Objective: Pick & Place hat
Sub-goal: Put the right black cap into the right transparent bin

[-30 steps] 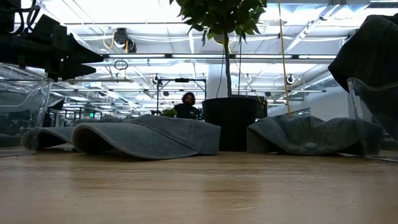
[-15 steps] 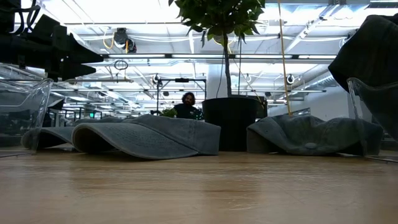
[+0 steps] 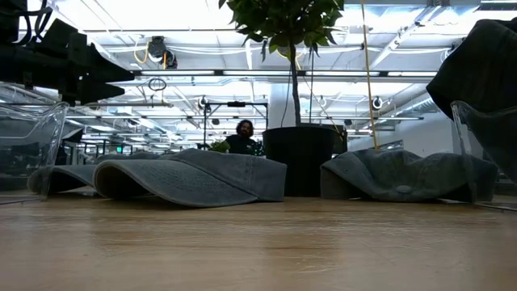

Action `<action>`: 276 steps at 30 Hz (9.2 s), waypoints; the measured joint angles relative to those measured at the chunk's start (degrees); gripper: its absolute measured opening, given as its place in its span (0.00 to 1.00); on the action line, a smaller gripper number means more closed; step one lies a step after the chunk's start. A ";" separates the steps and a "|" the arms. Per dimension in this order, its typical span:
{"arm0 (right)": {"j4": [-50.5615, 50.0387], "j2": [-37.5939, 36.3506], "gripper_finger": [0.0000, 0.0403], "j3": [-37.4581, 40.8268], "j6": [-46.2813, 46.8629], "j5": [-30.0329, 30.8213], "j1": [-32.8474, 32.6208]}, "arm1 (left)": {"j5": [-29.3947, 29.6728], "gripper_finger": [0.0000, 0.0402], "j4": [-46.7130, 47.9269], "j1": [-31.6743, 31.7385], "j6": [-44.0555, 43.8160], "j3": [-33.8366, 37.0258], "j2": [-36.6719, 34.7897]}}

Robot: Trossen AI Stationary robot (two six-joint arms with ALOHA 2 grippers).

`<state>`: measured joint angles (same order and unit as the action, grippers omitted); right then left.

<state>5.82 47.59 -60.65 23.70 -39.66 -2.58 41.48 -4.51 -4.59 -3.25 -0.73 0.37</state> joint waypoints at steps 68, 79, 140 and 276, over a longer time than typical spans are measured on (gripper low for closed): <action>-9.90 -2.56 0.00 -3.38 -6.51 50.86 -33.93 | 0.01 0.91 0.00 0.00 0.00 0.00 0.01; -10.36 -2.56 0.00 -3.38 -6.37 57.68 -33.91 | -4.97 0.91 -2.91 0.05 -5.90 0.00 0.27; -14.48 6.55 0.00 -28.13 -32.56 53.03 -38.19 | -36.32 0.91 19.75 -9.79 10.23 -121.87 98.91; -25.74 26.97 0.41 -28.10 -7.18 38.07 -21.34 | -63.44 0.00 41.19 -8.54 -16.63 -124.48 103.26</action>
<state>-19.92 74.56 -88.75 16.51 -1.59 -23.92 -21.96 36.67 -13.13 -19.87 -125.21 103.63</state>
